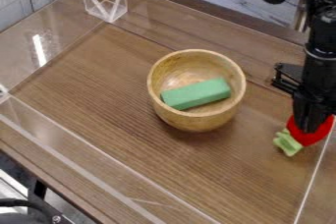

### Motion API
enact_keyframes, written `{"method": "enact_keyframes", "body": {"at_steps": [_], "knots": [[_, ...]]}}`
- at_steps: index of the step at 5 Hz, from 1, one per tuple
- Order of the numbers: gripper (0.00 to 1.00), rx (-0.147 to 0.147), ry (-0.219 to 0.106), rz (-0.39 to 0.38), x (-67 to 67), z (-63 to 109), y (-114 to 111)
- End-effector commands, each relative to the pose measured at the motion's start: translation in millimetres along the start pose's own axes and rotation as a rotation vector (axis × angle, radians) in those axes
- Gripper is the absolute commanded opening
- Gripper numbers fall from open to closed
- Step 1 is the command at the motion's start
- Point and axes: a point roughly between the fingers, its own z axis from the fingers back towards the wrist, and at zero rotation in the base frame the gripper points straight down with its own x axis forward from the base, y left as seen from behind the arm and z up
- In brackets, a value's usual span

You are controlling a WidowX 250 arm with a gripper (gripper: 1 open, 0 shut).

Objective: Move the red fruit to the right

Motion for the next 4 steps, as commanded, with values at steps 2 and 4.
{"method": "enact_keyframes", "body": {"at_steps": [2, 4], "knots": [[0.00, -0.001, -0.036, -0.021, 3.5, 20.5, 5.2], [1.00, 0.014, -0.030, -0.017, 8.9, 28.2, 5.6]]}}
